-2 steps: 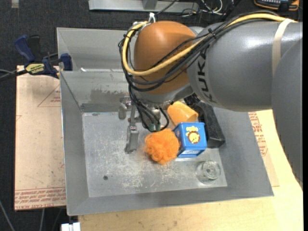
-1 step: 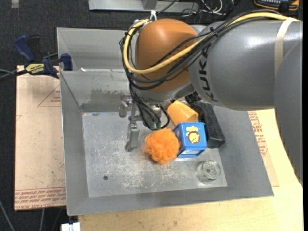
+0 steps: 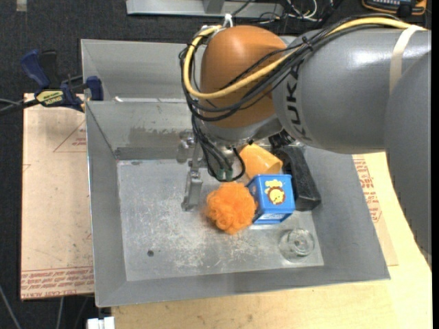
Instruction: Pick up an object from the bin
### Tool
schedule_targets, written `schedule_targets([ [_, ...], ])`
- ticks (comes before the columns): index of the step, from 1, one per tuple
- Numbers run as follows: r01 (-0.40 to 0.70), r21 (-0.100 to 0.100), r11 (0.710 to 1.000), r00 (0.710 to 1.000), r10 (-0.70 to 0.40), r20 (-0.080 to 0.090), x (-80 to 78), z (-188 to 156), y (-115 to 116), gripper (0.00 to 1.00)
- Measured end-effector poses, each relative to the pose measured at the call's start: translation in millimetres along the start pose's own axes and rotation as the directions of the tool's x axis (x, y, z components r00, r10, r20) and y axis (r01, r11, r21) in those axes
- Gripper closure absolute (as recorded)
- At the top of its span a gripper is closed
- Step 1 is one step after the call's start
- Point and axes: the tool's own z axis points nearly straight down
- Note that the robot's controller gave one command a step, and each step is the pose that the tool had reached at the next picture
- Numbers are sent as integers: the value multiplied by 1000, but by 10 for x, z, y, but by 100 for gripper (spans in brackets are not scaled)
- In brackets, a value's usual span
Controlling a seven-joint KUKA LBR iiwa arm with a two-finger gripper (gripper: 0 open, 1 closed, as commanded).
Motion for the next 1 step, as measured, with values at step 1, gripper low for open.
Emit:
schedule_targets([
  [1, -77, 5, 997, 997, 77, -2, -5, 172, -266, 0],
])
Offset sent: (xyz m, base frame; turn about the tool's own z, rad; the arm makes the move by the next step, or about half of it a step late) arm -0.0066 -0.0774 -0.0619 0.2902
